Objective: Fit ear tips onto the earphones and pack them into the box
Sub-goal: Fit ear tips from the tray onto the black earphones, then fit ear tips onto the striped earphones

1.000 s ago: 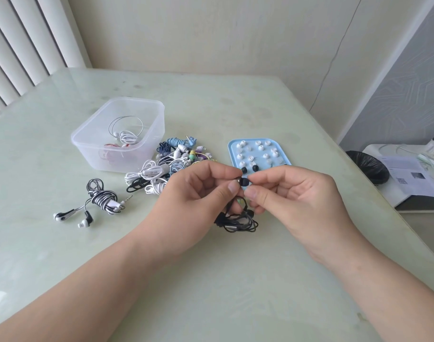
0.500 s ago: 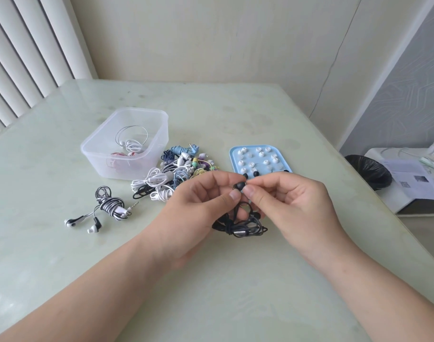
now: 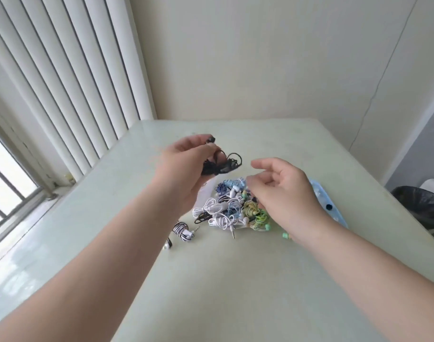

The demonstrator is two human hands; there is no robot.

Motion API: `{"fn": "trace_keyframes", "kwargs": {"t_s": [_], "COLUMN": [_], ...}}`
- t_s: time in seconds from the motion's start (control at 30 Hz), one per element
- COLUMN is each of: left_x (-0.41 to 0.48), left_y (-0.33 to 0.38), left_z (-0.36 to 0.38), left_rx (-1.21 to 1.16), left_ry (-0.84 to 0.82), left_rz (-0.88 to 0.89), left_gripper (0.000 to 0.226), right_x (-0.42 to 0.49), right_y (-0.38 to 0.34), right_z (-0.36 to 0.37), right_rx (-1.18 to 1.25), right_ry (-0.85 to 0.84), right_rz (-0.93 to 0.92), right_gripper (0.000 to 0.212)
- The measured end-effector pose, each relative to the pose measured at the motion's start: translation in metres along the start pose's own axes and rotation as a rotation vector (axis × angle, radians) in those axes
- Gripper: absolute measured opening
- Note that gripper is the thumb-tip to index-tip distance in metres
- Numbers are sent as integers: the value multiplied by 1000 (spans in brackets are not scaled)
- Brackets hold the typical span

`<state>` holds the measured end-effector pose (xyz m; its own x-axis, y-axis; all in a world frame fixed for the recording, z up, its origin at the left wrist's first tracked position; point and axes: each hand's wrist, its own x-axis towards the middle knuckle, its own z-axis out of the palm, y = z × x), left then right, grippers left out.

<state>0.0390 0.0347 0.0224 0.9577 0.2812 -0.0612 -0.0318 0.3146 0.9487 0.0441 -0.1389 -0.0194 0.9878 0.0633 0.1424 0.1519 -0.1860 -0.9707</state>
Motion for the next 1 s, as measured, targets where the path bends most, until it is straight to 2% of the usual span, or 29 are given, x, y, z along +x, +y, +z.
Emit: {"fn": "trace_keyframes", "kwargs": {"t_s": [0.1,0.2,0.3,0.4,0.5,0.6,0.63,0.73,0.8,0.9,1.0], "left_x": [35,63,79,81,65,23,10,-9,-12,-12,-11], "left_y": [12,5,-8,-7,6,21,25,27,17,-1,-7], "left_z": [-12,-19,-23,-27,-32,-46,-52,-76,-89,-100,-98], "left_rx": [206,385,745,1089,1232,1404,1470,1728,1809,1793,1790], "left_ry": [165,232,147,60,0,-228,-332,-549,-605,-671,-679], "left_rz": [34,-37,-76,7,223,453,436,220,110,71,51], "left_gripper": [21,25,18,11,13,9,9,8,19,43,41], "right_x": [8,8,6,4,0,-7,-11,-21,-26,-35,-44], "right_y": [-6,-8,-8,-9,-10,-9,-9,-5,-2,0,4], "right_z": [14,19,16,12,11,13,15,19,21,18,7], "right_rx": [-16,-8,21,10,-5,-3,-2,-19,-27,-37,-63], "right_ry": [-52,-79,-102,-123,-147,-183,-200,-250,-279,-297,-308], "right_rz": [25,63,102,118,119,130,132,148,159,164,164], "right_gripper": [38,40,35,31,26,14,11,7,8,10,10]}}
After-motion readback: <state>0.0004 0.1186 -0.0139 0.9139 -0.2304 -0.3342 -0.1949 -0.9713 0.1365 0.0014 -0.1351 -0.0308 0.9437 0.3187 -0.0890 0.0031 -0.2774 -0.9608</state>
